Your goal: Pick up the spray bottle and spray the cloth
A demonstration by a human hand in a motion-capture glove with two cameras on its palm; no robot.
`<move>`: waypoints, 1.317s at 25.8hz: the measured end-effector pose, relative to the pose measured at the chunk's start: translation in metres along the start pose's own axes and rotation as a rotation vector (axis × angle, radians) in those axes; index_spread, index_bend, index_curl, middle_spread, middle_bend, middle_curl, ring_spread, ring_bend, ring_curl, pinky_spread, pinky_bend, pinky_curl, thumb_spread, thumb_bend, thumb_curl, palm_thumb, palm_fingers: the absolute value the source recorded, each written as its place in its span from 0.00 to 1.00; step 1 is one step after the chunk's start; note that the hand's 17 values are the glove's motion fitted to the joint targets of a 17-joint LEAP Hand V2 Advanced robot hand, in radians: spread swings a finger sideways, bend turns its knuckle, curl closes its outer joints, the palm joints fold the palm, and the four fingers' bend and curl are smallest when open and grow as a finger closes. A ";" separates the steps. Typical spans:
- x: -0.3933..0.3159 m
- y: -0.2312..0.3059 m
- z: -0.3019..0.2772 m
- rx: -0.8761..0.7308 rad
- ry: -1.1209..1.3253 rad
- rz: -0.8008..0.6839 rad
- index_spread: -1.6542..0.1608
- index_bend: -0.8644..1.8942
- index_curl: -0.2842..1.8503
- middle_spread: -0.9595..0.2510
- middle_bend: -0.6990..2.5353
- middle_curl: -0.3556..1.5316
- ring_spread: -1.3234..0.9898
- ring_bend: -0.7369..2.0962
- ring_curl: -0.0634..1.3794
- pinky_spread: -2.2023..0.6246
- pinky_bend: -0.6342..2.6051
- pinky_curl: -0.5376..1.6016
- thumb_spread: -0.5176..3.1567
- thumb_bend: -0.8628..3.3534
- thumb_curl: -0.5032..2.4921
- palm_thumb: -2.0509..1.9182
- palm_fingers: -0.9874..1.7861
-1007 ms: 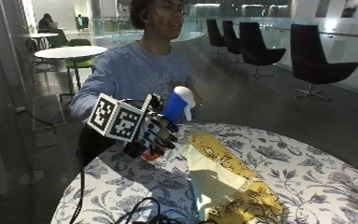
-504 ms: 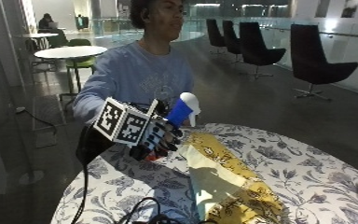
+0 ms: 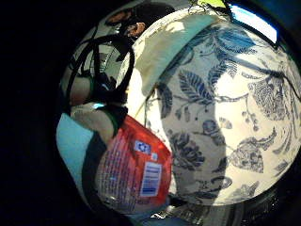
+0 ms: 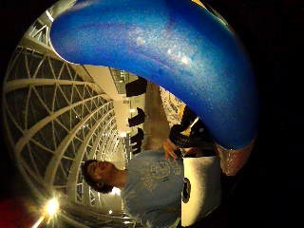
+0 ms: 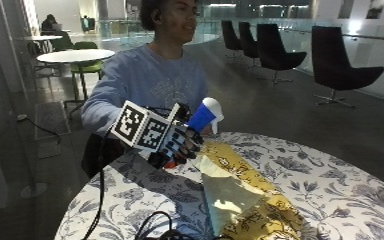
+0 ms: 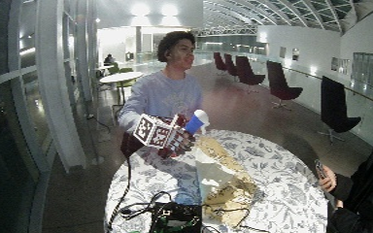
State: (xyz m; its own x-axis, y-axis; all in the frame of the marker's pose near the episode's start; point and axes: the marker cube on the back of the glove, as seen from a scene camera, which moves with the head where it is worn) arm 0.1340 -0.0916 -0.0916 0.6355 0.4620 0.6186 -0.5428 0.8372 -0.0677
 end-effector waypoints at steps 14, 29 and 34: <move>0.005 0.002 0.008 -0.070 0.033 0.097 0.80 0.34 0.22 0.75 0.32 0.43 0.57 0.46 0.32 0.85 0.29 0.42 0.38 0.20 0.36 0.75 0.74; -0.053 0.003 0.053 0.047 -0.129 -0.159 0.81 0.34 0.22 0.75 0.33 0.44 0.57 0.46 0.32 0.85 0.29 0.42 0.38 0.20 0.36 0.75 0.74; -0.118 -0.011 0.111 0.070 -0.241 -0.463 0.80 0.34 0.22 0.75 0.33 0.44 0.57 0.46 0.32 0.85 0.29 0.42 0.39 0.20 0.36 0.74 0.74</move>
State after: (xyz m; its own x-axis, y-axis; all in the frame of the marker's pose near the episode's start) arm 0.0043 -0.1872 -0.0771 0.6778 -0.0391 0.7342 -0.2758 0.9121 0.3032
